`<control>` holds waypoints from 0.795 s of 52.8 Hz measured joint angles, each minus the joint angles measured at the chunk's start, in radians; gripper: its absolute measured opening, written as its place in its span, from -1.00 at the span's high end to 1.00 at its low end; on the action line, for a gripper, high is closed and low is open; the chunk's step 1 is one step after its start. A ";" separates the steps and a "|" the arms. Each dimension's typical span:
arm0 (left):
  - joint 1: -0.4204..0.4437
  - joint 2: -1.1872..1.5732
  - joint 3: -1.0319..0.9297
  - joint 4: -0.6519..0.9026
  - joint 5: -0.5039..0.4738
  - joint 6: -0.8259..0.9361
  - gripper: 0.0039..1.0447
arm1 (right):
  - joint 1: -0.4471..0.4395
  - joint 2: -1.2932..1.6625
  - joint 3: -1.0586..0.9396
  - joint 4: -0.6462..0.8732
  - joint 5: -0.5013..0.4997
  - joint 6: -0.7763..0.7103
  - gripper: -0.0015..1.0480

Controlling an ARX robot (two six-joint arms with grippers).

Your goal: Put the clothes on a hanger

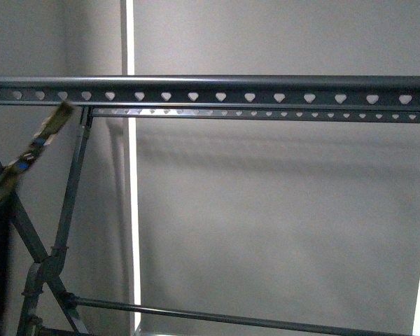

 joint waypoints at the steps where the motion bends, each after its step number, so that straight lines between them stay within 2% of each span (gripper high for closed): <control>1: 0.000 -0.013 -0.003 0.018 0.016 0.048 0.93 | 0.000 0.000 0.000 0.000 0.000 0.000 -0.86; 8: -0.009 -0.054 0.015 0.078 0.212 0.409 0.93 | 0.000 0.000 0.000 0.000 0.000 0.000 -0.86; 13: -0.032 -0.010 0.109 -0.014 0.281 0.665 0.93 | 0.000 0.000 0.000 0.000 0.000 0.000 -0.86; 22: -0.093 0.145 0.306 -0.072 0.229 1.012 0.93 | 0.000 0.000 0.000 0.000 0.000 0.000 -0.86; 35: -0.171 0.286 0.514 -0.098 0.127 1.251 0.93 | 0.000 0.000 0.000 0.000 0.000 0.000 -0.86; 42: -0.214 0.335 0.586 -0.116 0.112 1.335 0.93 | 0.000 0.000 0.000 0.000 0.000 0.000 -0.86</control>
